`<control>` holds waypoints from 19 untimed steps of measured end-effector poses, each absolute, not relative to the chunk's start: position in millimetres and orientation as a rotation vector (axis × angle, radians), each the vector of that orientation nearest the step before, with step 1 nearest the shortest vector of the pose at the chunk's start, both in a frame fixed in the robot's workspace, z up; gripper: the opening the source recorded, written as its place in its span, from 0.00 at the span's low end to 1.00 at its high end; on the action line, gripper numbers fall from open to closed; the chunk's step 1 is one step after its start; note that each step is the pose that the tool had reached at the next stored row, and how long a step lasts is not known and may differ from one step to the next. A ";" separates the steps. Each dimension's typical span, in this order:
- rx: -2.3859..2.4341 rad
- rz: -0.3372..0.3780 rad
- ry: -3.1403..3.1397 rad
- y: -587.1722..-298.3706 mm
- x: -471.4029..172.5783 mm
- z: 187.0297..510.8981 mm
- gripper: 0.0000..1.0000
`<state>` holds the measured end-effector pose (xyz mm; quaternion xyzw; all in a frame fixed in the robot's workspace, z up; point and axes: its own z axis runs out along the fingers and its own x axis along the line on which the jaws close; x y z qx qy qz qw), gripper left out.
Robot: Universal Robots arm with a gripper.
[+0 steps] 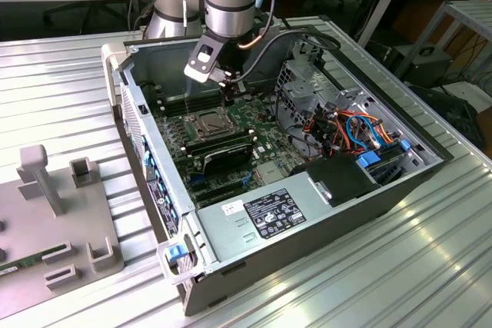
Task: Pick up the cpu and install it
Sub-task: 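Close the cpu cover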
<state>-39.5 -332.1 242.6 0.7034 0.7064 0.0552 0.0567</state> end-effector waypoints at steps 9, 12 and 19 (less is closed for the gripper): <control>1.895 0.183 2.370 -332.0 -39.5 240.1 0.11; 1.888 0.184 2.376 -332.0 -39.5 240.0 0.11; 1.823 0.188 2.430 -332.0 -39.5 240.0 0.11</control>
